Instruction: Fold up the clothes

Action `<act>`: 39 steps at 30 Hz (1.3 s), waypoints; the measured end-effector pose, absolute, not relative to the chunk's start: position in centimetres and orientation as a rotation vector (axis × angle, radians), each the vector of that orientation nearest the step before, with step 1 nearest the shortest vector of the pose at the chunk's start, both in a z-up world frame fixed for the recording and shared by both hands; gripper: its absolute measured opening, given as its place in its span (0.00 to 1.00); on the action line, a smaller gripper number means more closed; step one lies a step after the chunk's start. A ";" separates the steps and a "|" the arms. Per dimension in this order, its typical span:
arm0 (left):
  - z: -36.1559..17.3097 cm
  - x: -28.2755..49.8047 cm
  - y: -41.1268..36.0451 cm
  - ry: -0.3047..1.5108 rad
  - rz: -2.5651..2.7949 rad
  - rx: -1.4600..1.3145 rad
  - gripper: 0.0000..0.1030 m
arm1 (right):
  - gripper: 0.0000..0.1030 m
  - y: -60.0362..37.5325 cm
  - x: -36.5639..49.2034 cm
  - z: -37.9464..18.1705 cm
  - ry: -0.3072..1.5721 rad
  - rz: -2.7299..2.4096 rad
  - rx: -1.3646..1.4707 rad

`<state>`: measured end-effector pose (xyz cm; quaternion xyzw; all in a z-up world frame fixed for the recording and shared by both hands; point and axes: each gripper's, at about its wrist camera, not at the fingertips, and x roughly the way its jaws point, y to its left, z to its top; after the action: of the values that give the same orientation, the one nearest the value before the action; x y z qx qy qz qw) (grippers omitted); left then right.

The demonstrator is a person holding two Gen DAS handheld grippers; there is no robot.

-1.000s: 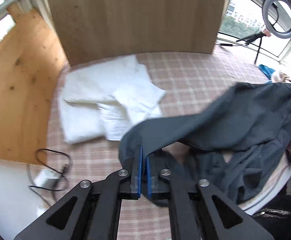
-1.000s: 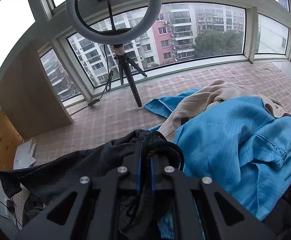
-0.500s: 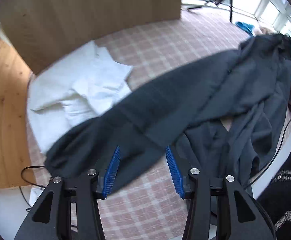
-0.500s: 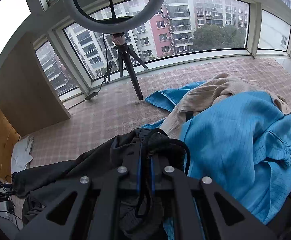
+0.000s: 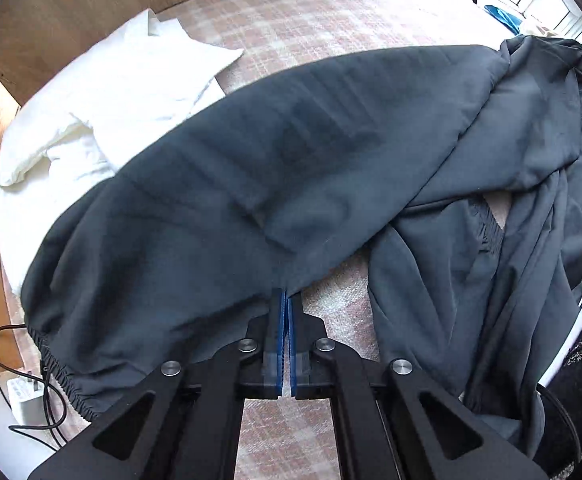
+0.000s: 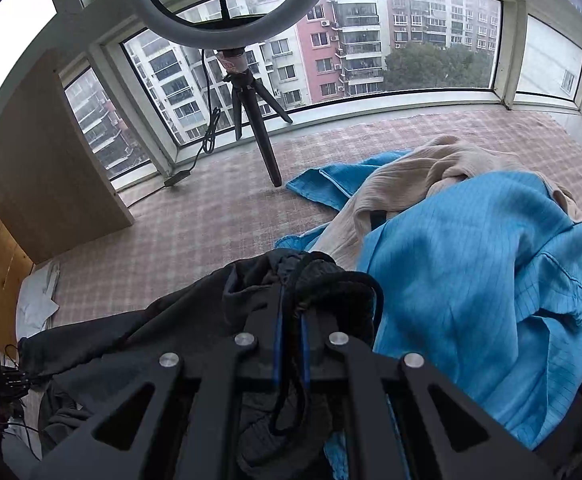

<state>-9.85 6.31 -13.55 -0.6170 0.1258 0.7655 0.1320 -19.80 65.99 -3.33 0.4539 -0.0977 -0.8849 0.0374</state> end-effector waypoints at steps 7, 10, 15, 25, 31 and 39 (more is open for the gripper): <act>-4.9 -14.8 3.5 0.391 2.478 -1.644 0.01 | 0.07 65.3 -20.4 -1.0 -0.310 -2.718 1.299; -1.2 -16.9 2.3 0.401 2.585 -1.572 0.01 | 0.07 64.5 -21.9 -0.6 -0.262 -2.733 1.274; -3.2 -23.2 0.6 0.408 2.626 -1.695 0.03 | 0.07 62.8 -26.5 -3.6 -0.112 -2.780 1.350; -4.6 -22.2 -1.9 0.399 2.594 -1.836 0.21 | 0.21 63.5 -27.8 -5.3 -0.169 -2.594 1.556; -3.3 -12.4 0.6 0.321 2.492 -1.732 0.40 | 0.38 64.9 -20.9 0.0 -0.283 -2.555 1.368; -13.0 -4.1 11.2 0.284 2.138 -1.823 0.43 | 0.44 63.4 -10.2 -4.0 -0.200 -2.467 1.435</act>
<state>-4.14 11.24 -13.02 -0.6374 0.0995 0.7475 0.1583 -10.20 63.41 -4.04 0.4967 -0.0694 -0.8538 0.1399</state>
